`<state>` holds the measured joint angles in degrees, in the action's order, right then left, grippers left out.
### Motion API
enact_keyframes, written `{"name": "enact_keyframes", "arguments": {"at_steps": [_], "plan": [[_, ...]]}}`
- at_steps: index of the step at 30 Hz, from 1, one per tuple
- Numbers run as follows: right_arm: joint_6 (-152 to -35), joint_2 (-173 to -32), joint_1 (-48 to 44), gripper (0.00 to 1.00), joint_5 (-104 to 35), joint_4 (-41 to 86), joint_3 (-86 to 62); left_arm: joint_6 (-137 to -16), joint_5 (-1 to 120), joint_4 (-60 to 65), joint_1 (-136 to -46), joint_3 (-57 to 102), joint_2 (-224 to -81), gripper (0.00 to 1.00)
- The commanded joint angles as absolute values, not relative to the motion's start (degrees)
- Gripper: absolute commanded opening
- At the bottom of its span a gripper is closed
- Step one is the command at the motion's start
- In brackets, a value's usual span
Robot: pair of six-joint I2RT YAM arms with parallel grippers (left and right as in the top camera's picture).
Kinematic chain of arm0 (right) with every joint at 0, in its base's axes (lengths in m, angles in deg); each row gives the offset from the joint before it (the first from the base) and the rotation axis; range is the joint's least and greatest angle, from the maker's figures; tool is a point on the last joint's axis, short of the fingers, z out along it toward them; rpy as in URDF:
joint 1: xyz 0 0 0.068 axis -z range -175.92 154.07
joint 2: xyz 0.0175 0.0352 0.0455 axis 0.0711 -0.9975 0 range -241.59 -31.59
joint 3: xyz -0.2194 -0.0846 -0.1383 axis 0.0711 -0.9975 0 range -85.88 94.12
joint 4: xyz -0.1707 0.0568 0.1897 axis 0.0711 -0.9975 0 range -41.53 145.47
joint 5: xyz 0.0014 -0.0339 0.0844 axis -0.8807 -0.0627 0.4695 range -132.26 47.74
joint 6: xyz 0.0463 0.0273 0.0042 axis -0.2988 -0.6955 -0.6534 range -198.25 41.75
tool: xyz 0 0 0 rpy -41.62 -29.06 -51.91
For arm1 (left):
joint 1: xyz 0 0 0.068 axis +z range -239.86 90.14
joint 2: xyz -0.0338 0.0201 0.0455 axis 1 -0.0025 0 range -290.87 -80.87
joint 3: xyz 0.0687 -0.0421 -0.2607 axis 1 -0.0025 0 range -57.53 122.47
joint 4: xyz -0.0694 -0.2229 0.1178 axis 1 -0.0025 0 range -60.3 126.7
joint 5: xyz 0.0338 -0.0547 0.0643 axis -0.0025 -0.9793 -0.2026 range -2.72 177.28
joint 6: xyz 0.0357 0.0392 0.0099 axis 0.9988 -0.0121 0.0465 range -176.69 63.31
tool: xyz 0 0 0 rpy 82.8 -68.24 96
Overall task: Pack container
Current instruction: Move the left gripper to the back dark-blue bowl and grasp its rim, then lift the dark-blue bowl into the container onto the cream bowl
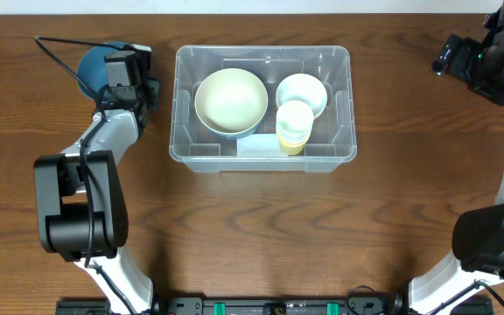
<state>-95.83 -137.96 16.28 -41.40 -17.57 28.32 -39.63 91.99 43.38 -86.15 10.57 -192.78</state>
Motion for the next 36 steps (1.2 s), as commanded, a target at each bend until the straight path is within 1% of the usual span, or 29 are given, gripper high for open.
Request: {"name": "enact_keyframes", "arguments": {"at_steps": [1,5,6,12,13,14,22,25,28,36], "plan": [[-96.6,-136.8,16.5,0.99,-41.4,-17.6,29.0,-39.1,92.2,43.4,-86.1,10.5,-195.1,0.51],[-96.6,-136.8,16.5,0.99,-41.4,-17.6,29.0,-39.1,92.3,43.4,-86.1,10.5,-196.7,0.50],[-96.6,-136.8,16.5,0.99,-41.4,-17.6,29.0,-39.1,92.3,43.4,-86.1,10.4,-196.9,0.47],[-96.6,-136.8,16.5,0.99,-41.4,-17.6,29.0,-39.1,92.3,43.7,-86.1,10.4,-196.9,0.13],[-96.6,-136.8,16.5,0.99,-41.4,-17.7,29.0,-39.1,92.3,43.7,-86.1,10.4,-196.9,0.08],[-96.6,-136.8,16.5,0.99,-41.4,-17.6,29.0,-39.1,92.3,43.7,-86.1,10.4,-196.9,0.06],[-96.6,-136.8,16.5,0.99,-41.4,-17.6,29.0,-39.2,92.6,43.2,-86.1,10.4,-196.4,0.06],[-96.6,-136.8,16.5,0.99,-41.4,-17.6,29.0,-40.5,94.6,42.9,-86.1,10.4,-194.9,0.06],[-96.6,-136.8,16.5,0.99,-41.4,-17.6,29.0,-41.9,97.0,42.8,-86.1,10.4,-192.1,0.06],[-96.6,-136.8,16.4,0.99,-41.4,-17.6,29.0,-45.5,97.2,39.5,-86.1,10.5,-180.2,0.06]]}}
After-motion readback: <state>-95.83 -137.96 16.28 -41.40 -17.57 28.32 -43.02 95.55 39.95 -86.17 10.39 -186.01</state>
